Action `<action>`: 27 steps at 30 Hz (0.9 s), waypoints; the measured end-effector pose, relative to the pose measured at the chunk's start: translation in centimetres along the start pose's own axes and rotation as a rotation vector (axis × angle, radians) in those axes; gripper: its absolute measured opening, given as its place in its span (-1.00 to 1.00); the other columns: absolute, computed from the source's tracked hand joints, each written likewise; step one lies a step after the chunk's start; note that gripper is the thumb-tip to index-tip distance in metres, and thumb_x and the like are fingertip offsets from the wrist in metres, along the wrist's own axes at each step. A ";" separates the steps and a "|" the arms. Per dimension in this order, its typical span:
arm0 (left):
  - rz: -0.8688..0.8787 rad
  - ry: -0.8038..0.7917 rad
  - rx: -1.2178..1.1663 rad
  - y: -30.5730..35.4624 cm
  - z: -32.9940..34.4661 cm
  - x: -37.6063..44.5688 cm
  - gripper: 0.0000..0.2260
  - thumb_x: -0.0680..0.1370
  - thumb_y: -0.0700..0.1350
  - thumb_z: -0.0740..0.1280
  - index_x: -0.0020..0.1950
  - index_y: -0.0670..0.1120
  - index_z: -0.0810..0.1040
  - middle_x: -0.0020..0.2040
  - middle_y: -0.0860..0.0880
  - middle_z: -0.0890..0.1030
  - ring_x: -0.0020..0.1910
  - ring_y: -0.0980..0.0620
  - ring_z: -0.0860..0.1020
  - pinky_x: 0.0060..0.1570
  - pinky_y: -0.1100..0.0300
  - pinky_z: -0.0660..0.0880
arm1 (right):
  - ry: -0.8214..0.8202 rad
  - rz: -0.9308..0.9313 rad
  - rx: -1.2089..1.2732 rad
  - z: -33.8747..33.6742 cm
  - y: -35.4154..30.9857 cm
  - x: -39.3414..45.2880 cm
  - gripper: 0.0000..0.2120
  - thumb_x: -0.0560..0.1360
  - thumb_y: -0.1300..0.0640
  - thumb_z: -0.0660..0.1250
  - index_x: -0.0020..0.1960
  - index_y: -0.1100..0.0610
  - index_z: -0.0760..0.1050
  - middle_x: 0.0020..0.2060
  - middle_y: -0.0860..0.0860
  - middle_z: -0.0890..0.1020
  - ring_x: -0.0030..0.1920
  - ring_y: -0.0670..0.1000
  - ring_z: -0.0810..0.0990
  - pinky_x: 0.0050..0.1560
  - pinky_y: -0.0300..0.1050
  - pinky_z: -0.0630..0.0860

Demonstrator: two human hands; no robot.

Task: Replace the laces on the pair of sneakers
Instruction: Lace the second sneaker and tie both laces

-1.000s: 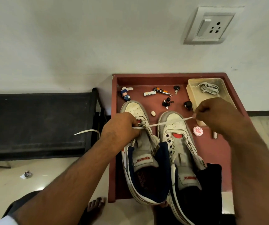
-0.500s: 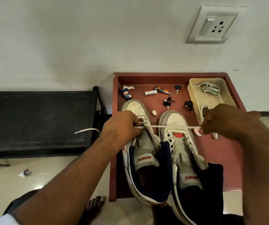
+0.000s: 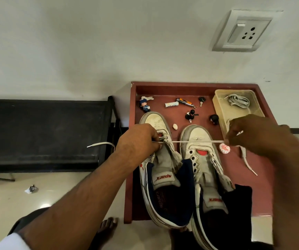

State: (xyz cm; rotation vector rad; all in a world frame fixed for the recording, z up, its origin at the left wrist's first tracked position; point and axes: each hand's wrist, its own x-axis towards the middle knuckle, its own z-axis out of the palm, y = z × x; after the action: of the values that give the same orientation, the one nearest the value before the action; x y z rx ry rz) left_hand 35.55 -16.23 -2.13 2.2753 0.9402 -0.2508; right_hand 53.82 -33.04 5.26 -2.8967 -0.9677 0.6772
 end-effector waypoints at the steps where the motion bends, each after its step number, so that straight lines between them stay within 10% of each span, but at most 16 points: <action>1: 0.002 0.008 0.007 0.1 0.0 0.0 -0.88 0.53 -0.03 0.42 0.04 0.03 0.70 -0.08 0.04 0.68 -0.10 0.08 0.62 0.02 0.09 0.61 | 0.026 -0.037 -0.018 0.5 -0.8 0.0 -0.86 0.44 -0.03 0.46 -0.02 -0.05 0.62 0.17 -0.02 0.60 0.18 0.06 0.47 0.10 -0.13 0.31; 6: -0.004 0.032 0.042 0.3 0.1 -0.2 -0.83 0.54 -0.03 0.41 0.11 0.04 0.68 0.02 0.01 0.67 -0.02 0.02 0.62 0.07 0.08 0.59 | -0.003 -0.372 -0.059 7.1 -7.6 1.2 -0.93 0.50 -0.01 0.39 -0.03 -0.08 0.60 0.42 -0.14 0.37 0.50 0.00 0.13 0.41 0.27 0.06; 13: 0.022 0.039 -0.036 0.1 0.1 -0.2 -0.85 0.50 -0.06 0.44 0.05 0.10 0.69 -0.03 0.08 0.68 -0.07 0.09 0.62 0.03 0.06 0.60 | 0.029 -0.071 0.018 1.5 0.0 1.8 -0.88 0.44 -0.05 0.43 -0.26 -0.15 0.55 0.12 -0.01 0.61 0.22 0.12 0.46 0.30 0.18 0.30; 16: 0.093 0.077 0.014 0.6 0.2 -0.4 -0.79 0.51 -0.08 0.43 0.13 0.12 0.67 0.13 0.09 0.63 0.06 0.06 0.59 0.09 0.07 0.57 | 0.053 -0.269 -0.050 4.0 -4.3 1.3 -0.85 0.49 0.01 0.39 0.06 -0.13 0.58 0.33 -0.09 0.46 0.36 0.05 0.34 0.33 0.16 0.22; 19: 0.157 0.137 0.089 0.7 0.1 -0.8 -0.72 0.51 -0.10 0.43 0.22 0.09 0.59 0.26 0.07 0.44 0.14 0.04 0.51 0.09 0.11 0.53 | 0.025 -0.416 -0.059 6.9 -7.7 1.1 -0.93 0.50 0.00 0.37 -0.02 -0.08 0.57 0.31 -0.12 0.48 0.33 -0.01 0.36 0.33 0.15 0.19; 24: 0.094 0.110 -0.058 -0.1 -0.4 -0.5 -0.41 0.44 -0.17 0.47 0.40 0.12 0.34 0.34 0.01 0.36 0.16 -0.01 0.50 -0.02 0.22 0.44 | 0.042 -0.110 -0.077 3.5 -1.6 2.5 -0.87 0.47 0.00 0.39 -0.23 -0.11 0.48 0.11 -0.03 0.59 0.23 0.12 0.45 0.26 0.16 0.30; 27: 0.059 0.081 -0.084 -0.1 -0.4 -0.3 -0.37 0.44 -0.16 0.47 0.44 0.14 0.33 0.34 -0.01 0.37 0.18 -0.04 0.50 0.00 0.20 0.48 | 0.087 -0.101 -0.066 3.0 -1.4 1.8 -0.85 0.42 -0.01 0.46 -0.04 -0.17 0.57 0.26 -0.04 0.50 0.33 0.14 0.34 0.32 0.20 0.23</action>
State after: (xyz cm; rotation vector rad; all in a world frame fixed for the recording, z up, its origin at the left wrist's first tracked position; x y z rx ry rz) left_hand 35.21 -16.08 -1.73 2.2465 0.9055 -0.0920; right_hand 53.11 -31.21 2.07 -2.8812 -1.1365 0.5187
